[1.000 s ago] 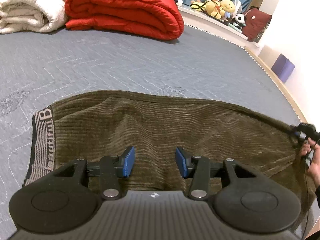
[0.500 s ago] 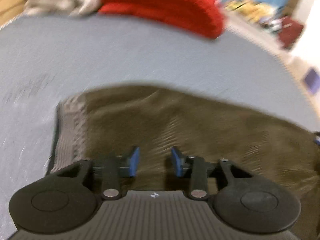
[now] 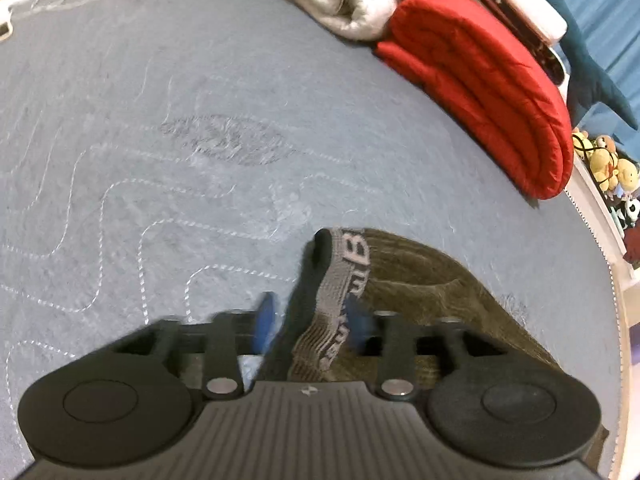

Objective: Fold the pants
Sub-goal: 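Grasp the grey waistband edge with the left gripper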

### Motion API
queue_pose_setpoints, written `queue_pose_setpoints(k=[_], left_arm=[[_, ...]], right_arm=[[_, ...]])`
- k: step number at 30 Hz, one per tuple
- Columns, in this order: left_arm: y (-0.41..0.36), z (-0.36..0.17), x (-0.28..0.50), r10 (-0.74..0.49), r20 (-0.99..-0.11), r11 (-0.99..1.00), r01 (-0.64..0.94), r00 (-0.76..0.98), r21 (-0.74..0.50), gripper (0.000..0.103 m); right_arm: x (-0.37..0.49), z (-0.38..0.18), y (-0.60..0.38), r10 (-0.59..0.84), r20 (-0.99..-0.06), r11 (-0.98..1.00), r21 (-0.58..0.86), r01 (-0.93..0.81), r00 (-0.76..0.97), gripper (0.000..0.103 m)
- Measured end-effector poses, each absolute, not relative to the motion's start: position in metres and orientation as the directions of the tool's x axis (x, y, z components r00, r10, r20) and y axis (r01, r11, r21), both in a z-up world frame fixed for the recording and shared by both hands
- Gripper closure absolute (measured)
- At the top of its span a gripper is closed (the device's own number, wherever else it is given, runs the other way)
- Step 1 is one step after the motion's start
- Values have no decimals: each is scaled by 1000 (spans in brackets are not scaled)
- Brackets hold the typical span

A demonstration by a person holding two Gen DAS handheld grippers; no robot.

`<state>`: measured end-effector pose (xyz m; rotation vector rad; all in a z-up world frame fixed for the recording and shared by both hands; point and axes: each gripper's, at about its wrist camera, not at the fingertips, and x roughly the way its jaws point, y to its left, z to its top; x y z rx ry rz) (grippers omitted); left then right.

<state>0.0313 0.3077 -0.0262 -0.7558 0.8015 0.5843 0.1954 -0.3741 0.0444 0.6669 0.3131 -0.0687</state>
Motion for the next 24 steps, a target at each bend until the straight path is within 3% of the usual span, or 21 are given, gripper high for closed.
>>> queue_pose_setpoints(k=[3,8,11,13,15,16,18,22,23,24], left_arm=[[309,-34,29,150,-831,622,-705,535,-342,28],[292,-60,35,3,-873,708,-618,487,-342,23],[279,-65,35,29,-878,783,-557,478,-277,22],[273,-63,33,21,-866,818,-507,500,-273,40],[268,-52,29,17,-855,844,-465,518,-265,74],[265,-43,25,40,-849,861,-449,527,-238,78],[265,-23,12,51,-813,847,-457,580,-273,86],[277,-15,-5,115,-811,787,-551,573,-278,86],[278,-26,-3,97,-836,774,-569,540,-277,84],[277,-37,2,88,-863,778,-575,497,-252,73]], right_arm=[[142,64,-349,99,-275,850,523,63,956,25],[91,66,-323,177,-317,924,380,-47,932,21],[78,64,-320,171,-347,939,342,-45,922,21],[75,61,-322,163,-359,942,333,-37,919,21],[73,56,-324,150,-367,949,315,-29,918,21],[72,52,-324,138,-376,953,302,-19,916,21],[74,45,-325,123,-397,955,296,0,909,21],[82,38,-323,147,-416,946,325,-3,897,21],[83,37,-321,159,-417,943,331,-13,895,21],[85,36,-318,169,-417,942,334,-23,893,21]])
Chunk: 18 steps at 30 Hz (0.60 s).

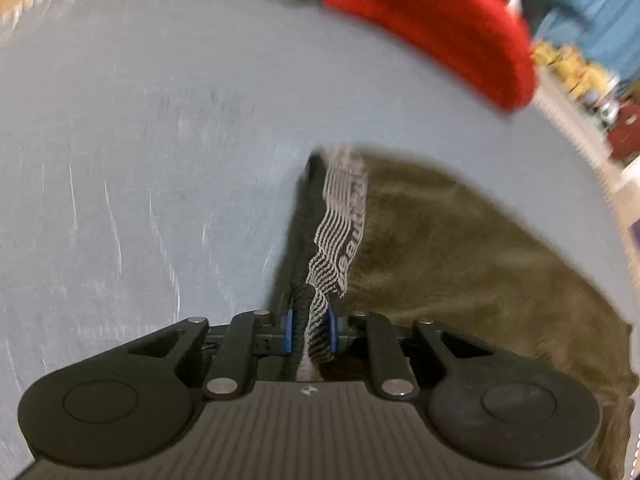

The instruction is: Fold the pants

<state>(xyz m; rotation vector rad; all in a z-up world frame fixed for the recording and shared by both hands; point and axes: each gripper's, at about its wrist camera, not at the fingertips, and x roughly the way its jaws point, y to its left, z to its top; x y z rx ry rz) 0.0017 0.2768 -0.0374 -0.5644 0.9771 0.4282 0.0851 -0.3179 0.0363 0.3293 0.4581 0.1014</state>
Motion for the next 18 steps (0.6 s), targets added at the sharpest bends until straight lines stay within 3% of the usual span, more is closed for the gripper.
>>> queue_pose_setpoints(k=[2,8,14,18], left_arm=[[274,-43,5,146,-878,769,-611,455,-189,52],[257,5,10,274,-780,777,-607,563,-166,54],[244,10,41,220,-750,814,-541,624,-212,55],[232,5,54,199,-747,829,-515,635,-217,64]], right_arm=[[88,36,-311,191,-417,942,333,-46,889,21],[91,39,-293,242,-418,938,332,-101,875,20],[90,43,-282,295,-418,927,341,-153,859,18],[91,43,-276,315,-424,925,337,-175,849,17]])
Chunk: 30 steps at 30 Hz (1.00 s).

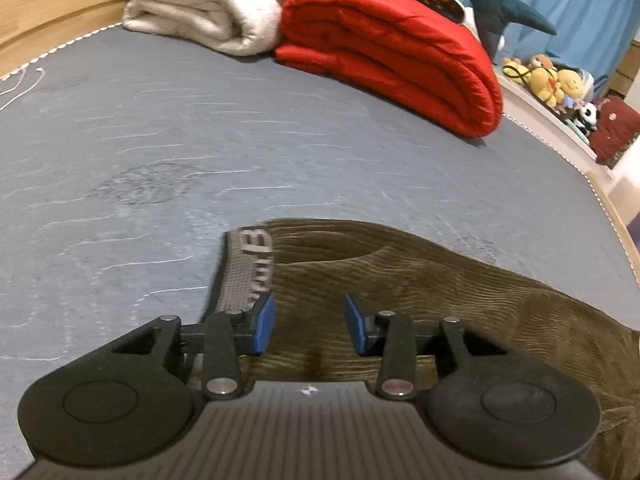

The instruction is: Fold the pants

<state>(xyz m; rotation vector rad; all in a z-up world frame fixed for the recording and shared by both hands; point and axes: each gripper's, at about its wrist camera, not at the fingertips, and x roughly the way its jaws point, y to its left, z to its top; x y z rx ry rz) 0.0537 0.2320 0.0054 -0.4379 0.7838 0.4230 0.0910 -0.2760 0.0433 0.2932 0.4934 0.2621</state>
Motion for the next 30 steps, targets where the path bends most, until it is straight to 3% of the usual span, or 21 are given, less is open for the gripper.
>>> queue_pose_setpoints(k=[5,30], left_arm=[[217,1,79,182,-741,845,-488,647,-218,80],[186,-7,109,154,-743,875,-440,651,-204,80]], right_arm=[[96,42,-273,331,-433,921,343,-186,839,17],[110,38,-267,386,-443,904,355,-237,809,16]])
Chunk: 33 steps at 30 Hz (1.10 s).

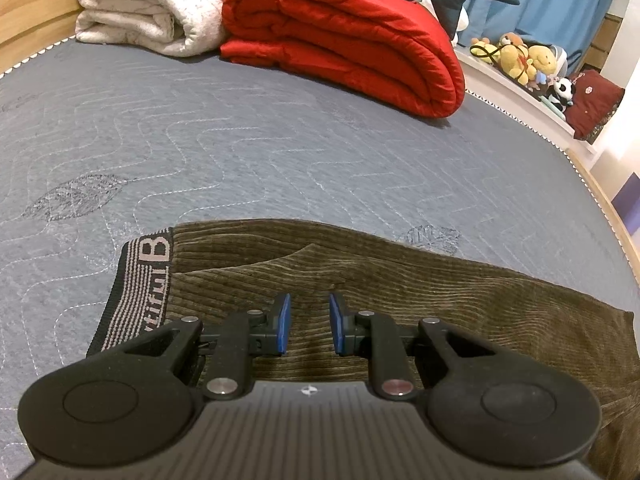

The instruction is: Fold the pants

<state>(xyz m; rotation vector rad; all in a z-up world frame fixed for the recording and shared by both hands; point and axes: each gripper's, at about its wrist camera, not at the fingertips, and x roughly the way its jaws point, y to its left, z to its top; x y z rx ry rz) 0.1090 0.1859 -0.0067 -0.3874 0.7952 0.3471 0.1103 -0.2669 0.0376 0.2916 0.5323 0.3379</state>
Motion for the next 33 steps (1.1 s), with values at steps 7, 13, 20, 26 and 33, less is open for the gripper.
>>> queue_pose_setpoints(k=[7,13,20,26,33], left_arm=[[210,-13,103,91,-772,840,-465,629,-279,80],[229,-18,135,112,-814,854,-475,570,-215,75],[251,-26,192,157,-804,917,-387,573,-97,39],[260,-62,230,102,-831,974,-227,546,-29,23],[255,-77,241,-11,-849,990,-112,528,-82,56]], right_arm=[[113,37,-271,378,-448,899,386,-206,810,16],[111,42,-282,404,-443,881,425,-209,800,16],[109,46,-295,406,-454,885,413,-216,793,16],[108,49,-307,403,-465,884,420,-204,789,15],[106,50,-318,375,-486,900,394,-185,790,15]])
